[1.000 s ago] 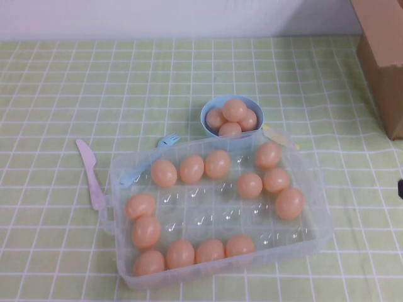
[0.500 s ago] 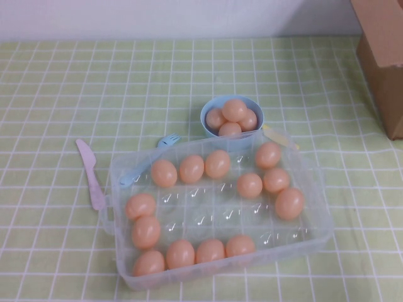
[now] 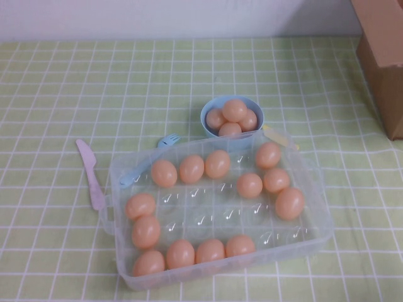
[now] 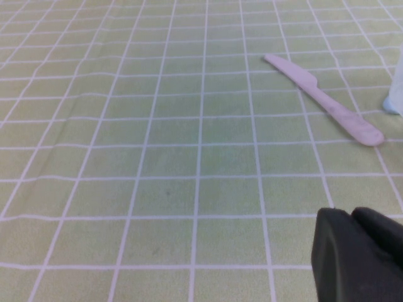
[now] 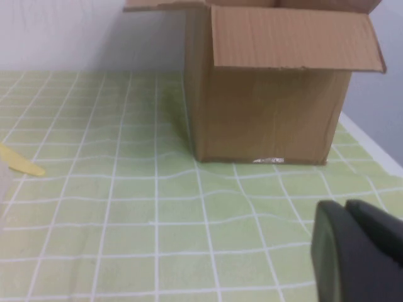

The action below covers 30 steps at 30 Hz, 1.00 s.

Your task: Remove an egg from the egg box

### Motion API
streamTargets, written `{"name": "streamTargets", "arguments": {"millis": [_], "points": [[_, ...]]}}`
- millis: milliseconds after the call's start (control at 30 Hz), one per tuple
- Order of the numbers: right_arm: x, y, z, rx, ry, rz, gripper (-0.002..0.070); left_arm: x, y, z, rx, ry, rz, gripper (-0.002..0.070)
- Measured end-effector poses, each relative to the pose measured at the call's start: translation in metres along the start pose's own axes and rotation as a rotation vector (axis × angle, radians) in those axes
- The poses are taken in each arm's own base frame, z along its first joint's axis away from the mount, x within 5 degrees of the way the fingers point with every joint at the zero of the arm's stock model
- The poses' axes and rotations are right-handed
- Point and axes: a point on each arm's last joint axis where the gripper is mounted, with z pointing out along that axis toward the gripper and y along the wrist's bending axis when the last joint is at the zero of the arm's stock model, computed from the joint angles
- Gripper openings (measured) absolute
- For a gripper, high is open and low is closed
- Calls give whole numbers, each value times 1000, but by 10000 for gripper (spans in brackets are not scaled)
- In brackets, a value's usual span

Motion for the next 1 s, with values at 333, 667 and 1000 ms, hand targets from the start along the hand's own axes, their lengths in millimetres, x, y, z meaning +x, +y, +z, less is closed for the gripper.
{"name": "streamTargets", "arguments": {"millis": [333,667,1000], "points": [[16,1,-2,-9,182,39,-17,0,0,0,0,0,0,-3],[18,1,-2,-12,196,29,-17,0,0,0,0,0,0,-3],[18,1,-2,-12,196,30,-17,0,0,0,0,0,0,-3]]}}
